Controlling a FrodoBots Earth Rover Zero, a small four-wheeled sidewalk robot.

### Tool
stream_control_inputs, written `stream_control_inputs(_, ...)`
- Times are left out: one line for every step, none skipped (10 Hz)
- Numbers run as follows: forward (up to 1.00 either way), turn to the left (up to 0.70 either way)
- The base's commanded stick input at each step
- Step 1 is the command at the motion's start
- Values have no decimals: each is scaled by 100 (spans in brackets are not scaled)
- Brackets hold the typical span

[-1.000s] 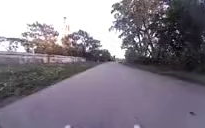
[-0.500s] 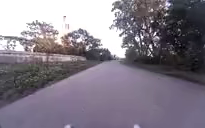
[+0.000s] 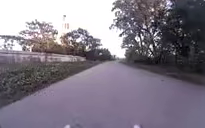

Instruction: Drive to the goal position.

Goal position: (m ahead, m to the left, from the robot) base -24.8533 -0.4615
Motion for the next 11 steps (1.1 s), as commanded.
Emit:
stream_control_inputs(0, -70)
stream_control_inputs(0, -70)
stream_control_inputs(0, -70)
stream_control_inputs(0, -70)
stream_control_inputs(0, -70)
stream_control_inputs(0, -70)
stream_control_inputs(0, -70)
stream_control_inputs(0, -70)
stream_control_inputs(0, -70)
stream_control_inputs(0, -70)
stream_control_inputs(0, -70)
